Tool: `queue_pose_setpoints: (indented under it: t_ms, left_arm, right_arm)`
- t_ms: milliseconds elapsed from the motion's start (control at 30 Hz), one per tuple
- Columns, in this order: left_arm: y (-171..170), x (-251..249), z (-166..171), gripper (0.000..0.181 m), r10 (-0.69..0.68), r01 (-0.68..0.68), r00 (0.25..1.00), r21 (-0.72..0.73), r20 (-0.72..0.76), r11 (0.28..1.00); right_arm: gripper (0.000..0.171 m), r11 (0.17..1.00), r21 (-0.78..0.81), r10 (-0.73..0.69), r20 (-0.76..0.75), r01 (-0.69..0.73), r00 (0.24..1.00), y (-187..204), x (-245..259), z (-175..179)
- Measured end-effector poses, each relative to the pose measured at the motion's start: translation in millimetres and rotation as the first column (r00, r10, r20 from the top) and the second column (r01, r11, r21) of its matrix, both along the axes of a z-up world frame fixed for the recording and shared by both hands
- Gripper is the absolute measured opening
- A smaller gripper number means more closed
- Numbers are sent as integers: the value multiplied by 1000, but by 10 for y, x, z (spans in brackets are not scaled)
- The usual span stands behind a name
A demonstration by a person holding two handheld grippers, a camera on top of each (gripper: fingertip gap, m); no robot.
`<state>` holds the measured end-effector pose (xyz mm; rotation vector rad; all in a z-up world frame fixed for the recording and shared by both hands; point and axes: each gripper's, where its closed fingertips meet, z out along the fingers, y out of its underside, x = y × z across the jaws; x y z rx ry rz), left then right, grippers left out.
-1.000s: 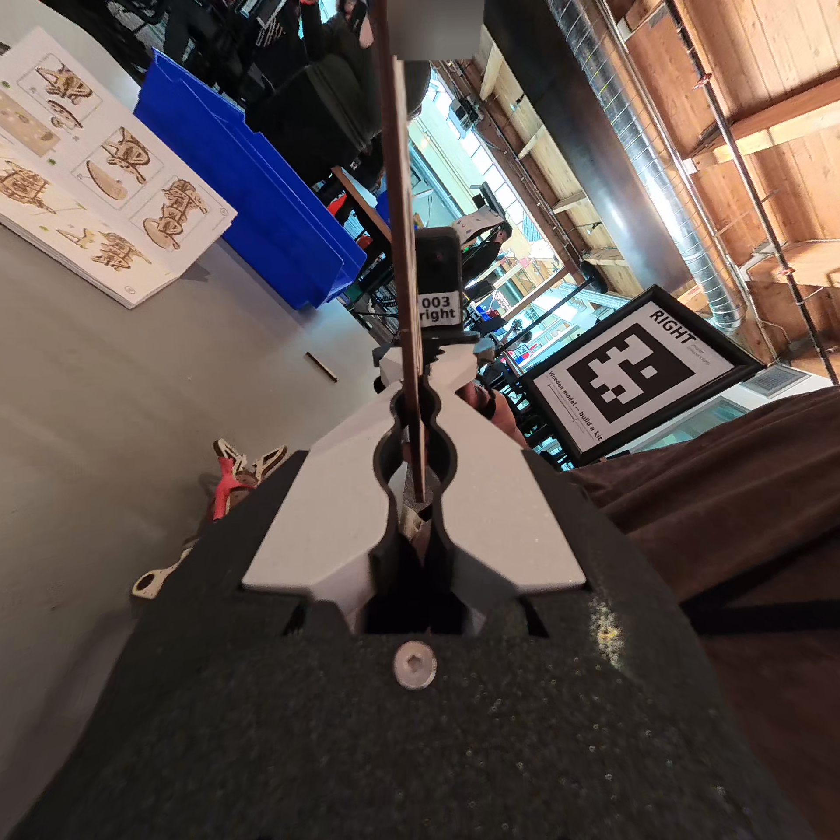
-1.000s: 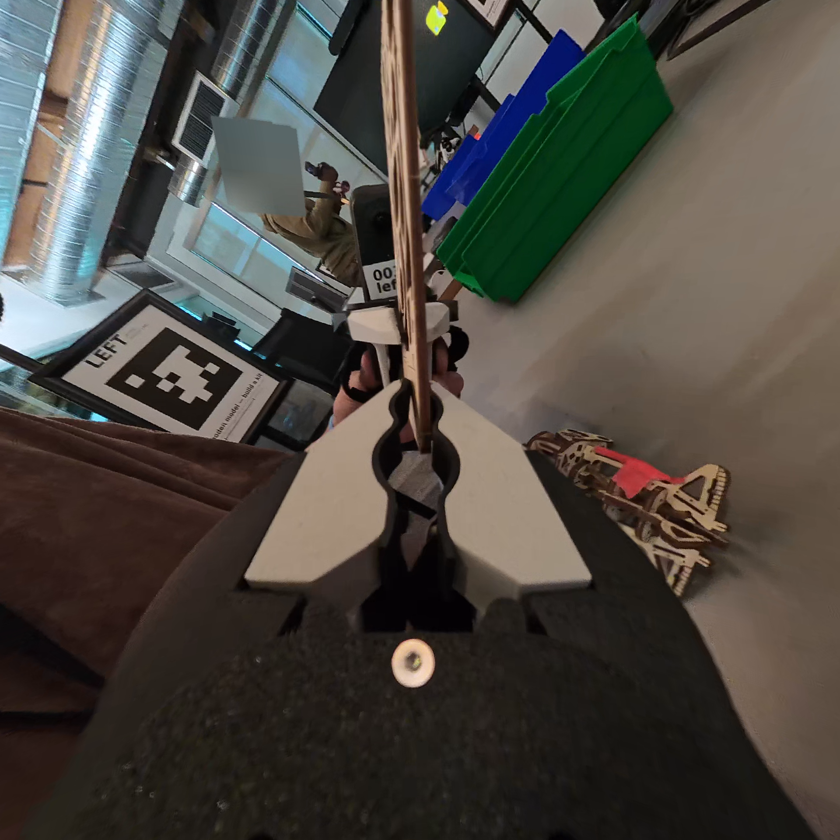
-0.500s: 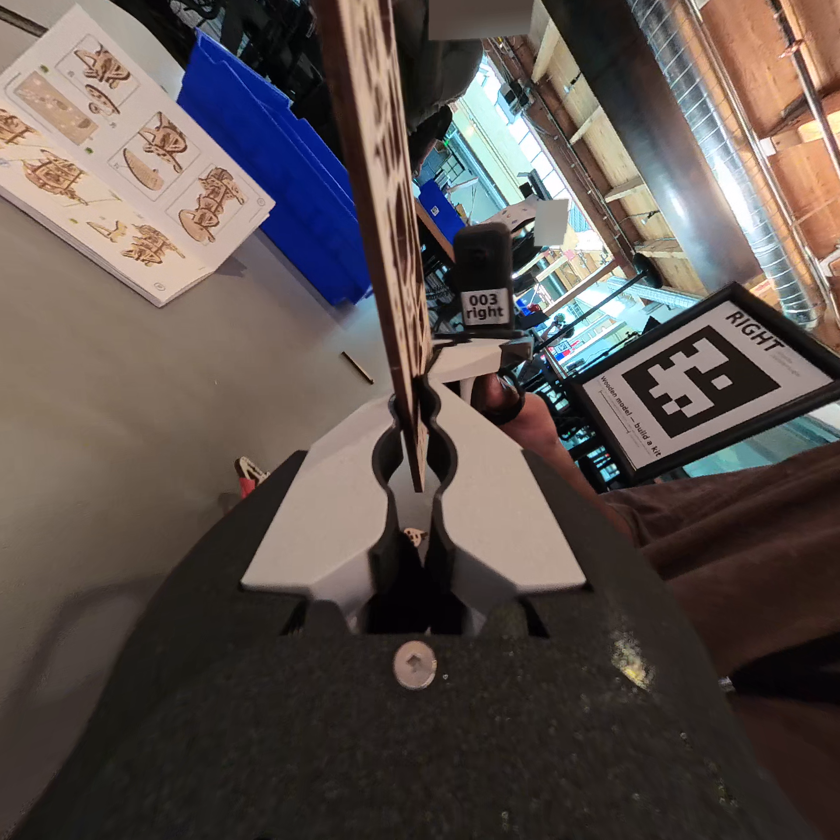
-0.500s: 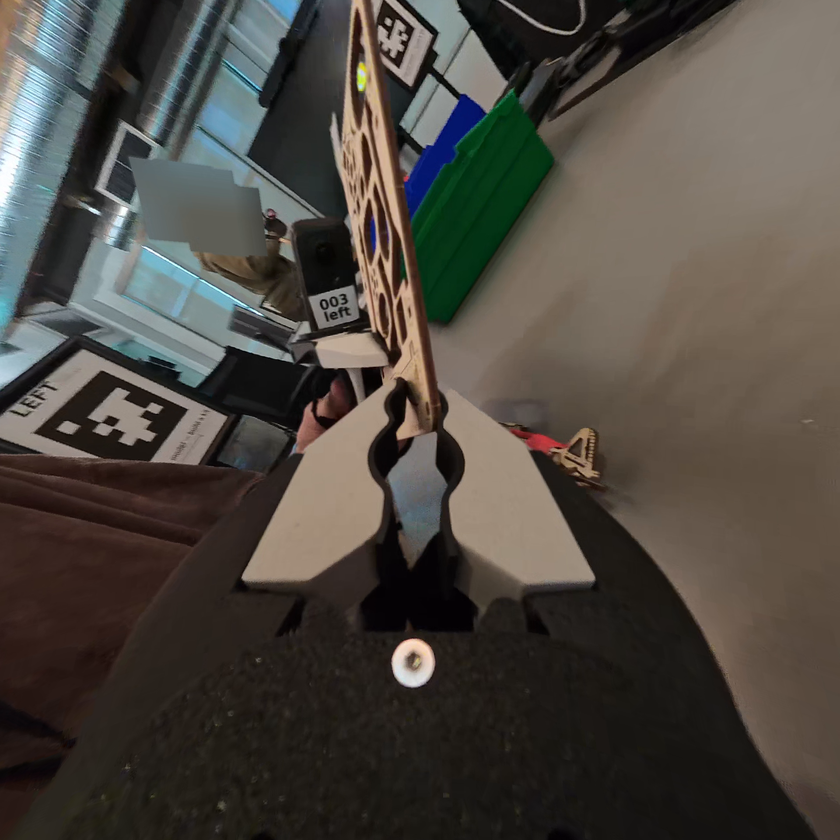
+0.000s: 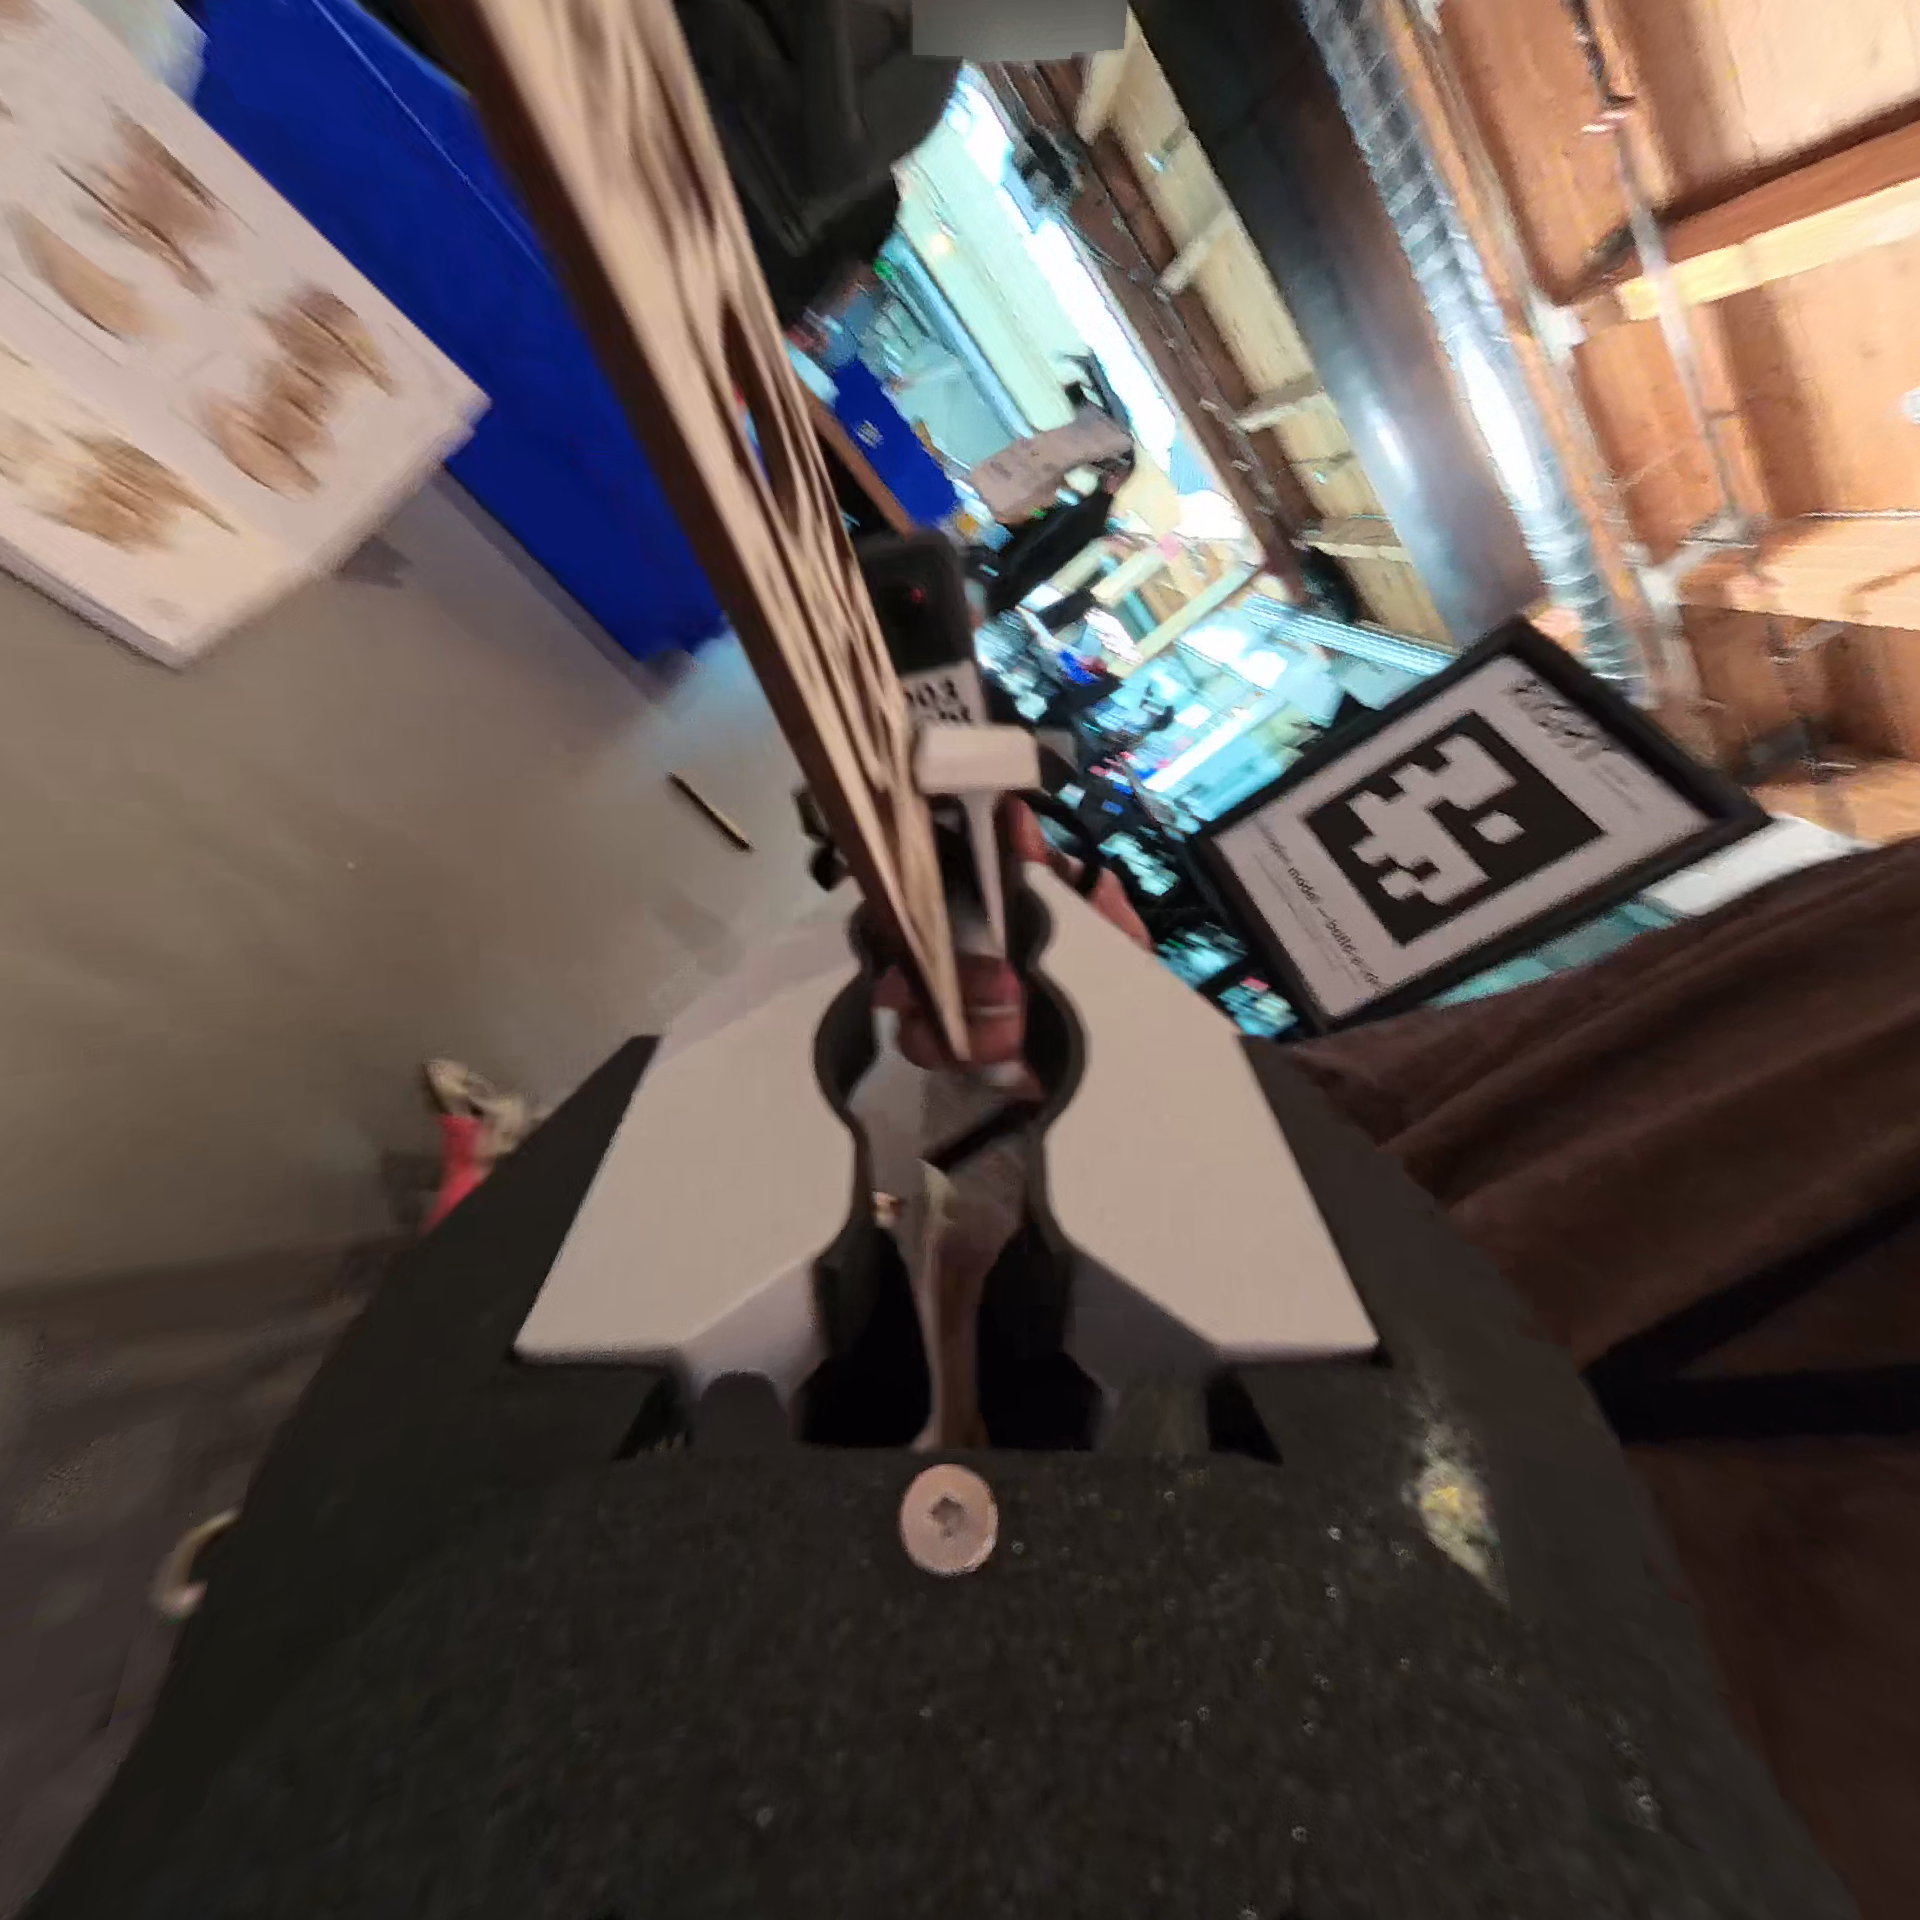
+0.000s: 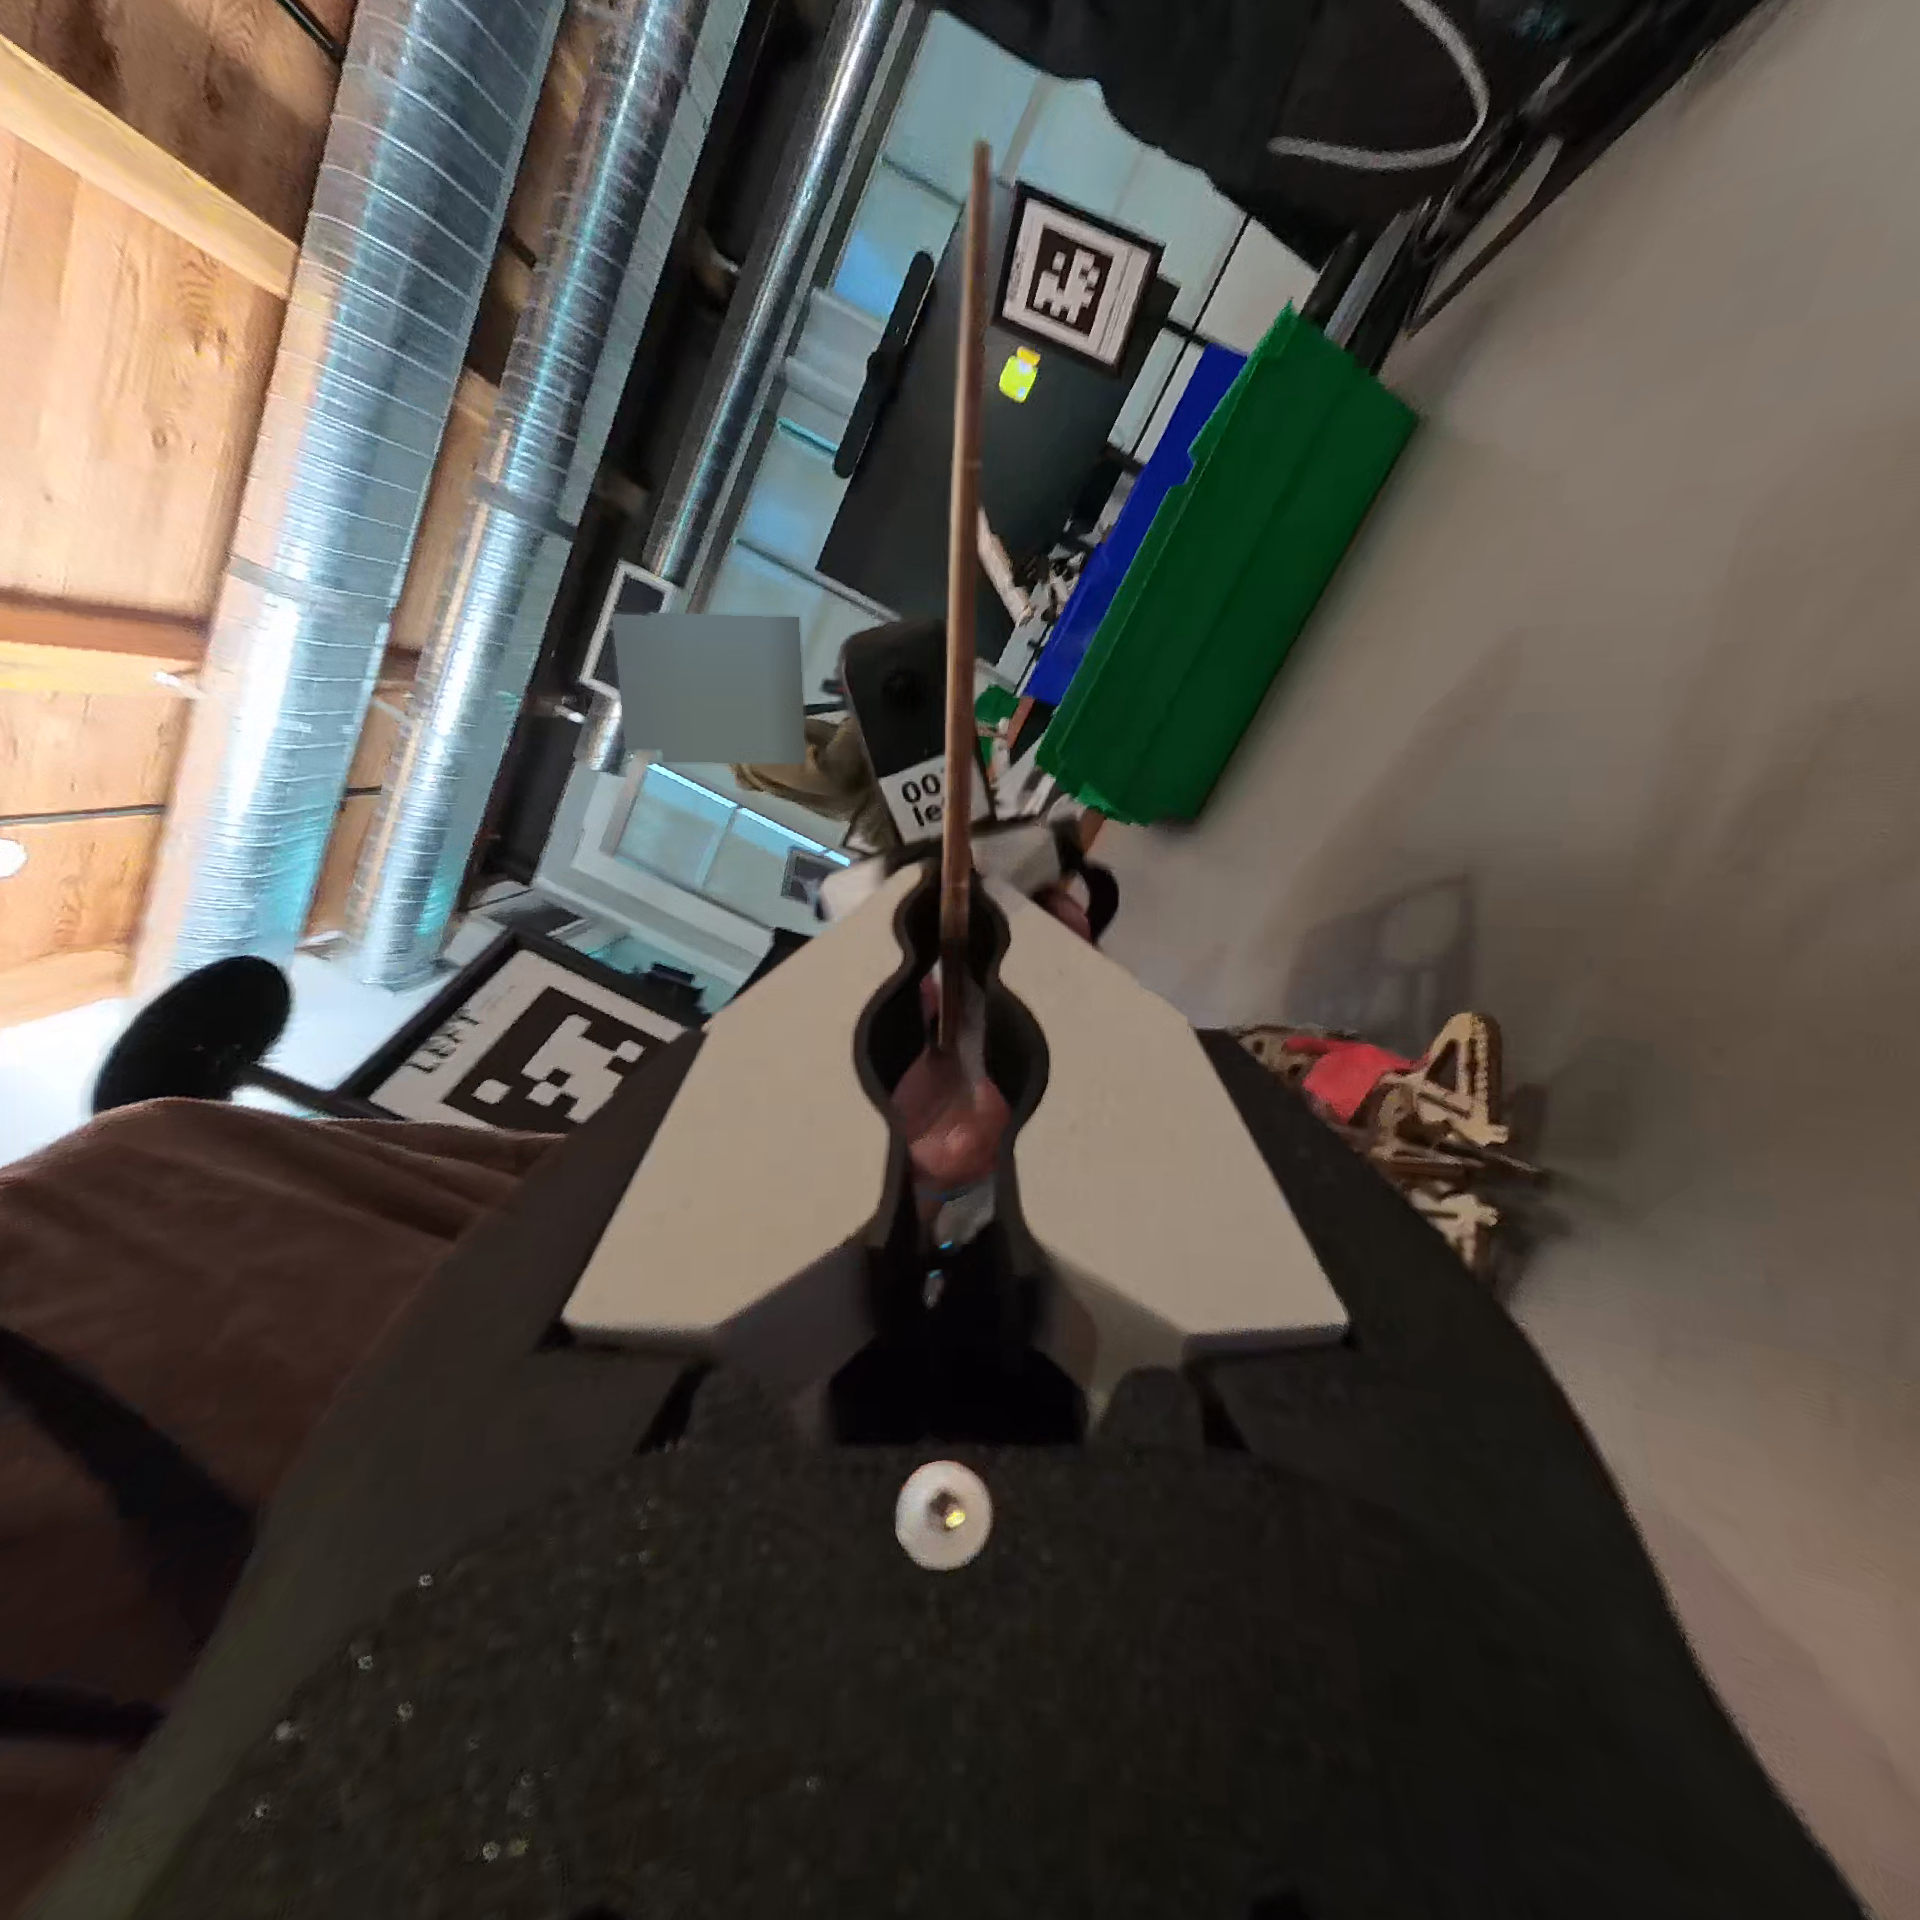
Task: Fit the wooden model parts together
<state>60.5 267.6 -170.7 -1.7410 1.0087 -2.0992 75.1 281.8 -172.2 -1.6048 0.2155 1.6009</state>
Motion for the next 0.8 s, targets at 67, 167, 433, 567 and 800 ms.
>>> queue_pose_setpoints:
  t_ms: [67, 167, 433, 567, 800]
  left_arm:
    - [-166, 52, -73, 32, -58, 57, 998, -74, -16, 996]
    - [-176, 99, -65, 23, -16, 17, 1000, -84, 10, 996]
    - [-194, 31, 196, 5, 46, -54, 991, 62, 127, 997]
    - [-321, -79, 454, 35, -5, -15, 972, 84, 235, 996]
    - [-323, -182, 510, 5, 6, -10, 964, 13, 267, 1000]
  right_arm:
    - [2, 998, 39, -52, 102, 49, 993, 25, -10, -5]
    - [3, 996, 90, -4, 68, -2, 998, -38, -175, 102]
    - [2, 959, 277, -102, 122, 65, 987, -74, -283, 293]
    - [3, 941, 327, -111, 73, 81, 991, -123, -344, 444]
    - [3, 919, 394, -58, 123, 4, 991, -241, -533, 595]
